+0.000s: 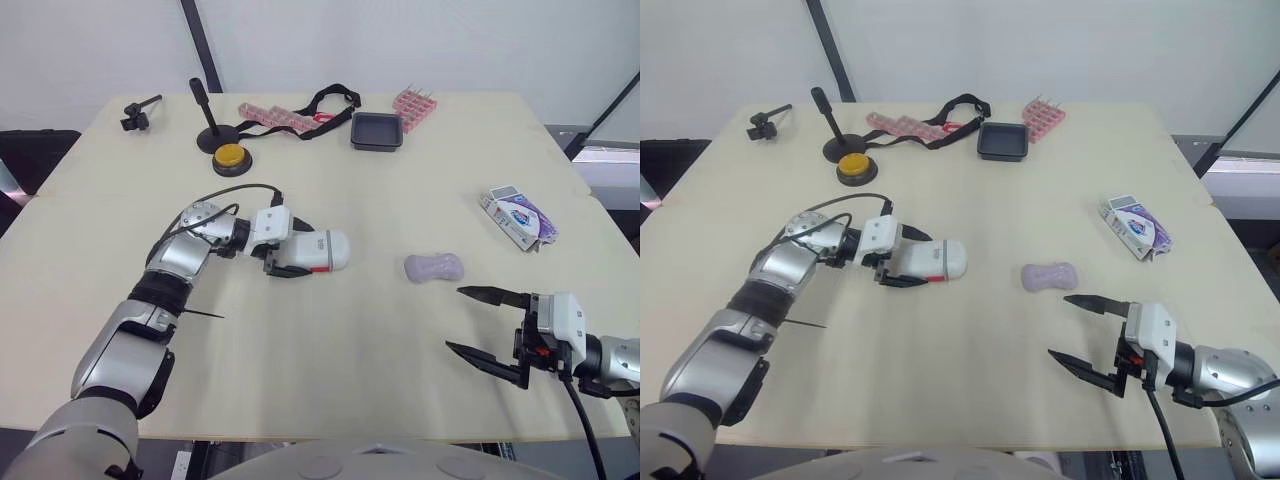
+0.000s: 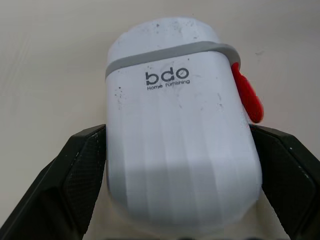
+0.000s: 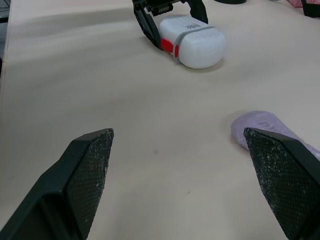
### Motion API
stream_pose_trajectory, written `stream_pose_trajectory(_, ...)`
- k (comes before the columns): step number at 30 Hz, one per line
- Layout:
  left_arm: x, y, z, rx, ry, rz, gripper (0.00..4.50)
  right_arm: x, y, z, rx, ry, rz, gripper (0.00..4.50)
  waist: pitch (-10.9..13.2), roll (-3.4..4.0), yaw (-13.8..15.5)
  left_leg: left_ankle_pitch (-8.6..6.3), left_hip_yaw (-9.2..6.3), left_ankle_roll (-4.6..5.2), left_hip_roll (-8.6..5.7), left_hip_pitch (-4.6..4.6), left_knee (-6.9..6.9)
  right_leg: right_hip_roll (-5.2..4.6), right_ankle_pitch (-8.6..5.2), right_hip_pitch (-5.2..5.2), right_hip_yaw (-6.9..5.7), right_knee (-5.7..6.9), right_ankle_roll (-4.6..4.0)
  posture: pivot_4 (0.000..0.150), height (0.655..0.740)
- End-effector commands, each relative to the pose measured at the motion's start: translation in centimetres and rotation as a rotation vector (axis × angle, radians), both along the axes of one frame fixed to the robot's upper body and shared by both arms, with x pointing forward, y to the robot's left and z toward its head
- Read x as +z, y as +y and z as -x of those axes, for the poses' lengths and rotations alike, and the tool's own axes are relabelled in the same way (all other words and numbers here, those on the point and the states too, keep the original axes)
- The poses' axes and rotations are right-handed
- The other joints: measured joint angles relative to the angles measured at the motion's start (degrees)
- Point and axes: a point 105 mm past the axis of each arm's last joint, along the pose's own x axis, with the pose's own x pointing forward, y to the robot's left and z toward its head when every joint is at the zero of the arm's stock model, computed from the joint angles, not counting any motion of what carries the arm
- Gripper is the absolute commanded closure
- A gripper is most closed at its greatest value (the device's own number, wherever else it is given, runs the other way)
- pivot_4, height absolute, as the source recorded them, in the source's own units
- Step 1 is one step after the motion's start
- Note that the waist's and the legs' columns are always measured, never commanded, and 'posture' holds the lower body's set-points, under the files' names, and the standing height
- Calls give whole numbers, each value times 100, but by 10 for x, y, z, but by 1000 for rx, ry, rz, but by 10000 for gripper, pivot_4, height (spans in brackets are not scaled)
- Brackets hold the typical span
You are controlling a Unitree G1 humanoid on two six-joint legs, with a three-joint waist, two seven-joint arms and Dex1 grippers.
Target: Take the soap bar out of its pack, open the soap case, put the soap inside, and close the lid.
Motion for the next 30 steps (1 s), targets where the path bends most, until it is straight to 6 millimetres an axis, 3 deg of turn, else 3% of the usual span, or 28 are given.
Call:
stream_pose_trajectory(1,5,3,-1,6,1,17,0,10,2,0,4,-54,6,167,0,0,0,0,0,0,0,1,0,0,0,0,1,0,0,1500,7291)
stream_pose_trajectory(9,12,-4,-10,69,9,64,0,12,2,-4,11,-56,8,167,0,0,7,0,0,0,-1,-1,-2,-1,0,0,0,-3,0,1500,7291)
stream_pose_trajectory(18,7,-1,-7,88,38,62,0,7,-4,-4,-19,-33,0,167,1,-1,0,0,0,-1,-1,0,-12,0,0,0,0,-9,0,1500,7291)
stream_pose_trajectory(21,8,0,-9,91,9,61,7959,5,-5,-3,-22,-28,1,0,1,-1,3,0,0,-1,-1,-1,-15,0,0,0,0,-14,0,1500,7291)
stream_pose_trajectory(30,9,-1,-8,65,-28,65,7959,3,-5,-4,-25,-28,4,0,2,-2,-4,-1,0,-1,-1,-1,-19,0,0,0,0,-19,1,1500,7291)
